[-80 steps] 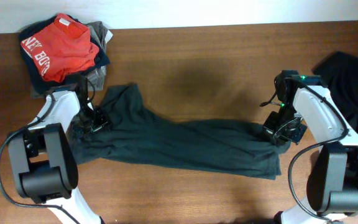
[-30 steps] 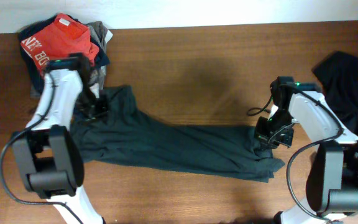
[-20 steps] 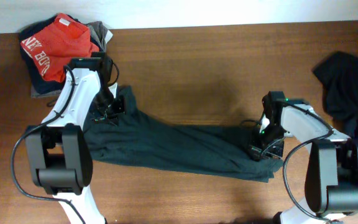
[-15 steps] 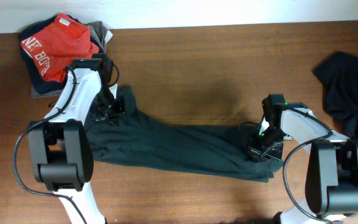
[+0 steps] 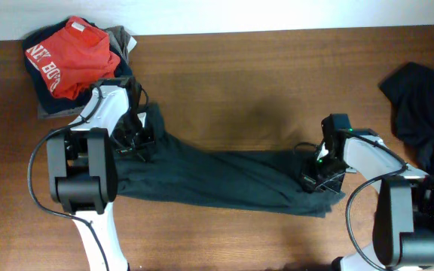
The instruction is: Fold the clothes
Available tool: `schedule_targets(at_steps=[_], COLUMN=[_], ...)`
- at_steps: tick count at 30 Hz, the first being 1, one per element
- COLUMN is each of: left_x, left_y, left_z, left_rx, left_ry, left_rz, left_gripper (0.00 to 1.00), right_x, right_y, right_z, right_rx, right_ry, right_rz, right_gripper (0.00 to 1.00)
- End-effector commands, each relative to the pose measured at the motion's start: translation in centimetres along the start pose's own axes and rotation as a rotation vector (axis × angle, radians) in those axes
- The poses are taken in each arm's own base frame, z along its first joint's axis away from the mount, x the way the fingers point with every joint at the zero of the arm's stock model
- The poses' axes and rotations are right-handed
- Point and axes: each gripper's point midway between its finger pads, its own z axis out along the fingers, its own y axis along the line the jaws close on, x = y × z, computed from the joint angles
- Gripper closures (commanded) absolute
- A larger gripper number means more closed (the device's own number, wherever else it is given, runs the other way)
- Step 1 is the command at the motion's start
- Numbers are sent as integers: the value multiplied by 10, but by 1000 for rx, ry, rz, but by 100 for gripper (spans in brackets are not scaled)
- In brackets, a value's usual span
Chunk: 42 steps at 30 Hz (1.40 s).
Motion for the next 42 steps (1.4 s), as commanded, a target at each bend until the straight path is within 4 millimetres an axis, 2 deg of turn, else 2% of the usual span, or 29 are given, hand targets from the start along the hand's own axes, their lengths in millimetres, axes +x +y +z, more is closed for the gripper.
schedule_targets(at_steps=[1,4,8,15,19,23,30,34,38,40,42], left_x=[-18,-27,-40,-54,-54,-51,-43,-40,-34,-31,-28], left_y=[26,36,38,43,50,51,54,67,83,85,84], left_z=[17,17,16,13,13,13,8,-6,-38,-52,-62], left_rx=[-23,-5,28,48,52,49,35,-30,-138,-159,-161], left_ry=[-18,-46,-89,-145,-141,-128,-99,-97,-100,-101,-101], left_rz=[-142,-247,-283,-352,-369,-356,-361,-371,-373,-372,-370], left_gripper=[98,98,97,97,96,96,92,92,92,92,92], right_x=[-27,-40,-63,-84,-89,-93,-101,-107,-110,-110,-107], right_y=[-19,-25,-31,-47,-48,-39,-37,-38,-32,-27,-12], right_z=[13,9,3,-7,-12,-17,-32,-45,-66,-77,-85], right_rx=[35,13,-23,-52,-59,-98,-83,-55,-49,-57,-112], right_ry=[-74,-115,-188,-249,-262,-261,-272,-283,-275,-262,-242], right_rz=[57,86,119,209,219,187,184,178,162,159,96], right_gripper=[96,96,96,96,96,96,96,96,96,96,96])
